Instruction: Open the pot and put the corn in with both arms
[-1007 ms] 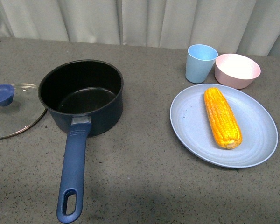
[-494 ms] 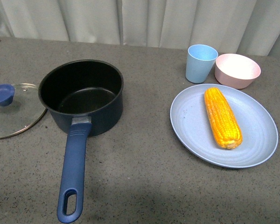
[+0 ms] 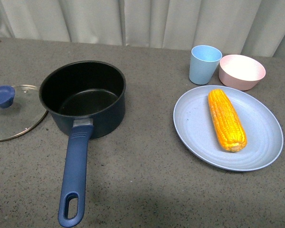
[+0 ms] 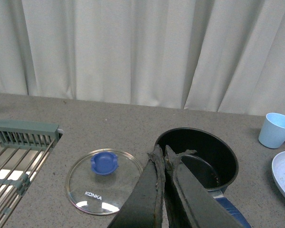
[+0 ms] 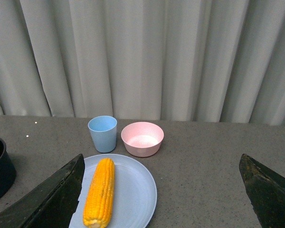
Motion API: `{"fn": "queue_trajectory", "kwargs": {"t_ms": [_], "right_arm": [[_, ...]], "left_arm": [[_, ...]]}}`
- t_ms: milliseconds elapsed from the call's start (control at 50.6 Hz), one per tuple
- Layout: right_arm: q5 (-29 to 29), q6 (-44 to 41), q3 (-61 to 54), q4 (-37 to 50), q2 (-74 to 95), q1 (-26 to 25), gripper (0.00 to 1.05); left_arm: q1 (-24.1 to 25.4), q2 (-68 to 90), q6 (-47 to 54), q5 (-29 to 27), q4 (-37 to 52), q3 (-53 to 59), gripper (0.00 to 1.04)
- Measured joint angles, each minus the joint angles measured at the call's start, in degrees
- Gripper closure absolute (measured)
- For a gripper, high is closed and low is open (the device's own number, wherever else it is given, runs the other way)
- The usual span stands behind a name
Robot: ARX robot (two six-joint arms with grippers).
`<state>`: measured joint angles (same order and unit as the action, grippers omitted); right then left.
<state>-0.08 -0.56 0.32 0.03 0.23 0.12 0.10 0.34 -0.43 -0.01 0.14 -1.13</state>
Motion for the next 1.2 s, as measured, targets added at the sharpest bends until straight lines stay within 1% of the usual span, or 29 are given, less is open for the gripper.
{"fn": "queue_trajectory", "kwargs": {"t_ms": [39, 138, 178, 217, 237, 276, 316, 355, 395, 474, 513, 533, 592, 632, 691, 731, 750, 829, 928, 1066, 1204], "right_arm": [[0.0, 0.0, 0.0, 0.0, 0.0, 0.0, 0.09], [0.0, 0.0, 0.0, 0.0, 0.0, 0.0, 0.09], [0.0, 0.0, 0.0, 0.0, 0.0, 0.0, 0.09], [0.0, 0.0, 0.0, -0.1, 0.0, 0.0, 0.09], [1.4, -0.8, 0.2, -0.9, 0.4, 0.3, 0.09], [3.9, -2.3, 0.9, -3.3, 1.3, 0.7, 0.09], [6.2, -4.1, 1.4, -4.9, 3.2, 1.0, 0.09], [6.9, -4.9, 1.4, -4.8, 4.9, 1.4, 0.09], [7.0, -5.4, 1.4, -4.1, 6.8, 1.6, 0.09], [6.4, -5.4, 1.8, 0.5, 13.1, 2.6, 0.09], [5.9, -5.0, 2.2, 3.5, 17.1, 2.9, 0.09], [5.6, -4.8, 2.5, 5.6, 20.1, 3.0, 0.09], [4.2, -3.7, 3.9, 11.5, 28.9, 3.1, 0.09], [3.6, -2.4, 5.4, 16.2, 36.6, 3.1, 0.09], [3.4, 0.1, 9.7, 23.8, 52.6, 3.0, 0.09], [2.9, 1.4, 13.0, 25.1, 61.9, 3.0, 0.09], [2.8, 1.6, 13.7, 25.1, 63.6, 3.0, 0.09], [1.7, 3.7, 20.0, 23.2, 77.6, 3.4, 0.09], [1.2, 5.3, 26.3, 20.2, 88.0, 4.1, 0.09], [0.9, 7.3, 35.5, 15.1, 98.2, 5.8, 0.09], [1.2, 8.7, 41.5, 11.9, 103.4, 7.5, 0.09]], "left_arm": [[0.0, 0.0, 0.0, 0.0, 0.0, 0.0, 1.00], [0.0, 0.0, 0.0, 0.0, 0.0, 0.0, 0.80], [0.0, 0.0, 0.0, 0.0, 0.0, 0.0, 0.73], [0.0, 0.0, 0.0, 0.0, 0.0, 0.0, 0.68], [0.0, 0.0, 0.0, 0.0, 0.0, 0.0, 0.64], [0.0, 0.0, 0.0, 0.0, 0.0, 0.0, 0.59], [0.0, 0.0, 0.0, 0.0, 0.0, 0.0, 0.52], [0.0, -0.1, 0.0, 0.0, 0.0, 0.0, 0.47], [0.0, -0.1, 0.0, 0.0, 0.0, 0.0, 0.39], [0.0, -0.1, 0.0, 0.0, 0.0, 0.0, 0.29], [0.0, -0.1, 0.0, 0.0, 0.0, 0.0, 0.21], [0.0, -0.1, 0.0, 0.0, 0.0, 0.0, 0.19], [0.0, -0.1, 0.0, 0.0, 0.0, 0.0, 0.08], [0.0, -0.1, 0.1, 0.0, 0.0, 0.0, 0.05], [0.0, -0.1, 0.1, 0.0, 0.0, 0.0, 0.07], [0.0, -0.1, 0.1, 0.0, 0.0, 0.0, 0.07], [0.0, -0.1, 0.1, 0.0, 0.0, 0.0, 0.07], [0.0, -0.1, 0.2, 0.0, 0.0, 0.0, 0.07], [0.0, -0.1, 0.2, 0.0, 0.0, 0.0, 0.07], [0.0, -0.1, 0.2, 0.0, 0.0, 0.0, 0.07], [0.0, -0.1, 0.2, 0.0, 0.0, 0.0, 0.07]]}}
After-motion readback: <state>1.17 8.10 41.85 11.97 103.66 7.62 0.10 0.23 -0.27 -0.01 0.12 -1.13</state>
